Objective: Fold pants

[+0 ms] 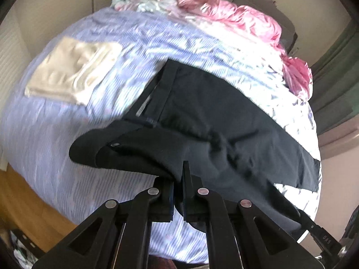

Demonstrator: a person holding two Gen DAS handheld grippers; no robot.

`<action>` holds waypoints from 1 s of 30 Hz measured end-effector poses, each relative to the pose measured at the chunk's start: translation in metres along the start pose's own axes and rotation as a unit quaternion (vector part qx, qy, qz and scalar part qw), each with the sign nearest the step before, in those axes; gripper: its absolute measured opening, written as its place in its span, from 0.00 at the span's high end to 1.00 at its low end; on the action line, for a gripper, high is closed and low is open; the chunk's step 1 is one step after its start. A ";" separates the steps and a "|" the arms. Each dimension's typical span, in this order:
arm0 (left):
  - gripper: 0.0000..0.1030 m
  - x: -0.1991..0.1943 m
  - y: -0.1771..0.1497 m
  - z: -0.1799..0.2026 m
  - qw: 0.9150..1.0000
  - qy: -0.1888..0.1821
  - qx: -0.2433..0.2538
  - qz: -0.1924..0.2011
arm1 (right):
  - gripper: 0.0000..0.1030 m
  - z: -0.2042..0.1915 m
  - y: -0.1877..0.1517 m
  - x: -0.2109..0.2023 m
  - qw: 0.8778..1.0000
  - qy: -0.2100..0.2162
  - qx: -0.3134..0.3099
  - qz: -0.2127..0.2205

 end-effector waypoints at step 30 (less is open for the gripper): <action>0.93 0.215 0.214 0.110 0.993 0.069 0.086 -0.053 | 0.95 -0.004 0.246 0.204 0.996 -0.023 0.017 -0.081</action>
Point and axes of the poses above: each gripper's, at about its wrist camera, not at the fingertips, and x roughly the way its jaws point, z to its right, y to its top, the point moved 9 cm from there along x, roughly the way its jaws point, and after that the axes turned 3 degrees about y, right-handed, at the moved point
